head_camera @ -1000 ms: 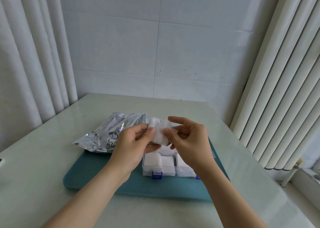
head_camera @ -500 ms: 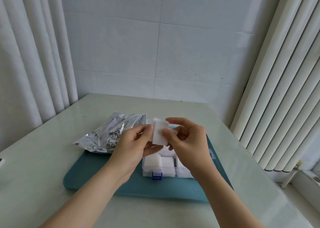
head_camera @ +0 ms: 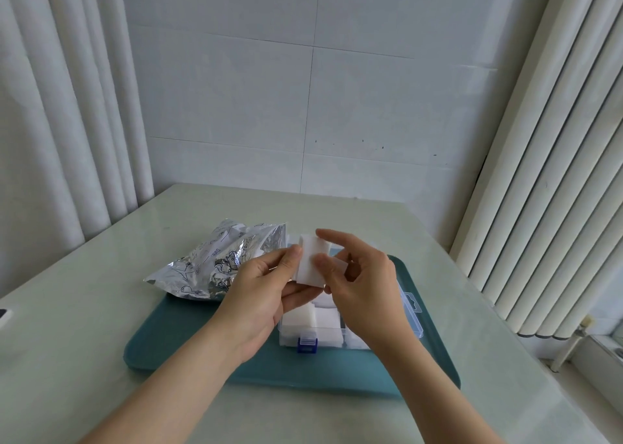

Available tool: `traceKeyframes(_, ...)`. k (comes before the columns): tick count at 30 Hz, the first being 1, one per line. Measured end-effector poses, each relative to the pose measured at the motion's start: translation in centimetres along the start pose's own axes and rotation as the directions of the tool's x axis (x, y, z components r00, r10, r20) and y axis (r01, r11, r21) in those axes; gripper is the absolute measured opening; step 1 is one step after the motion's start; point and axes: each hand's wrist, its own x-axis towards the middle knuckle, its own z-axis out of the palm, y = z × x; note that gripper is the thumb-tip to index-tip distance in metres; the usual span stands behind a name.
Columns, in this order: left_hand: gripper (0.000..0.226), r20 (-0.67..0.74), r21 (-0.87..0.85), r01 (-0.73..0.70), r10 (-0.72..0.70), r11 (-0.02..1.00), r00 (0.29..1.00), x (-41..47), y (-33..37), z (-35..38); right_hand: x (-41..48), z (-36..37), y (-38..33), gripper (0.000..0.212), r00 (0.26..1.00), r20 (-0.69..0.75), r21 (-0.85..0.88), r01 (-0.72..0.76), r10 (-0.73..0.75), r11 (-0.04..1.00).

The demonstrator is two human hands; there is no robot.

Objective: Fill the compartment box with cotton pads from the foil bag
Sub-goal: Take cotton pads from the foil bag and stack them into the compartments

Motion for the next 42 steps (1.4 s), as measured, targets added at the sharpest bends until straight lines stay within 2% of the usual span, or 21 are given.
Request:
traceKeyframes(4, 0.035, -0.014, -0.021, 0.02, -0.021, 1.0, 1.0, 0.0, -0.1, 0.0, -0.1, 0.2, 0.1, 0.021, 0.999, -0.03, -0.024, -0.022, 0.021, 0.999)
traceKeyframes(7, 0.03, -0.006, 0.035, 0.006, -0.006, 0.999, 1.0, 0.1, -0.3, 0.0, 0.0, 0.1, -0.1, 0.021, 0.998, -0.06, -0.026, -0.038, 0.037, 0.999)
traceKeyframes(12, 0.022, -0.14, 0.094, -0.047, 0.061, 0.994, 0.988, 0.3, -0.5, -0.2, 0.3, -0.5, -0.1, 0.031, 0.995, 0.025, 0.002, -0.098, 0.098, 0.995)
traceKeyframes(17, 0.021, -0.19, 0.101, -0.059, 0.077, 0.993, 0.979, 0.4, -0.4, -0.4, 0.3, -0.5, -0.2, 0.025, 0.98, -0.133, 0.04, -0.145, 0.149, 0.989)
traceKeyframes(21, 0.024, -0.184, 0.106, -0.067, 0.086, 0.992, 0.979, 0.5, -0.4, -0.4, 0.1, -0.6, -0.7, 0.021, 0.956, -0.005, 0.139, -0.289, 0.292, 0.947)
traceKeyframes(23, 0.025, -0.18, 0.115, -0.063, 0.083, 0.991, 0.98, 0.5, -0.4, -0.5, -0.1, -0.7, -1.0, 0.018, 0.949, 0.047, 0.185, -0.315, 0.311, 0.931)
traceKeyframes(28, 0.024, -0.168, 0.095, -0.052, 0.068, 0.994, 0.984, 0.5, -0.4, -0.7, 0.0, -1.1, -1.6, 0.018, 0.968, 0.12, 0.196, -0.241, 0.221, 0.951)
traceKeyframes(30, 0.024, -0.164, 0.076, -0.052, 0.064, 0.996, 0.984, 0.5, -0.4, -0.5, 0.1, -1.1, -1.3, 0.013, 0.98, 0.056, 0.138, -0.197, 0.191, 0.971)
traceKeyframes(33, 0.024, -0.185, 0.033, -0.069, 0.074, 0.997, 0.98, 0.5, -0.3, -0.5, 0.1, -0.6, -0.9, 0.018, 0.981, -0.073, 0.063, -0.178, 0.182, 0.982)
traceKeyframes(37, 0.024, -0.192, 0.089, -0.102, 0.117, 0.991, 0.974, 0.6, 0.1, -0.9, 0.5, -1.1, -0.7, 0.031, 0.94, -0.312, 0.069, -0.122, 0.137, 0.99)
traceKeyframes(39, 0.023, -0.18, 0.148, -0.101, 0.127, 0.984, 0.975, 0.6, 0.1, -0.9, 0.7, -1.7, -0.7, 0.034, 0.961, -0.268, 0.078, -0.055, 0.074, 0.995)
traceKeyframes(42, 0.022, -0.158, 0.168, -0.088, 0.115, 0.982, 0.981, 0.4, 0.0, -0.6, 0.5, -1.6, -1.0, 0.027, 0.997, -0.073, 0.109, -0.019, 0.027, 0.994)
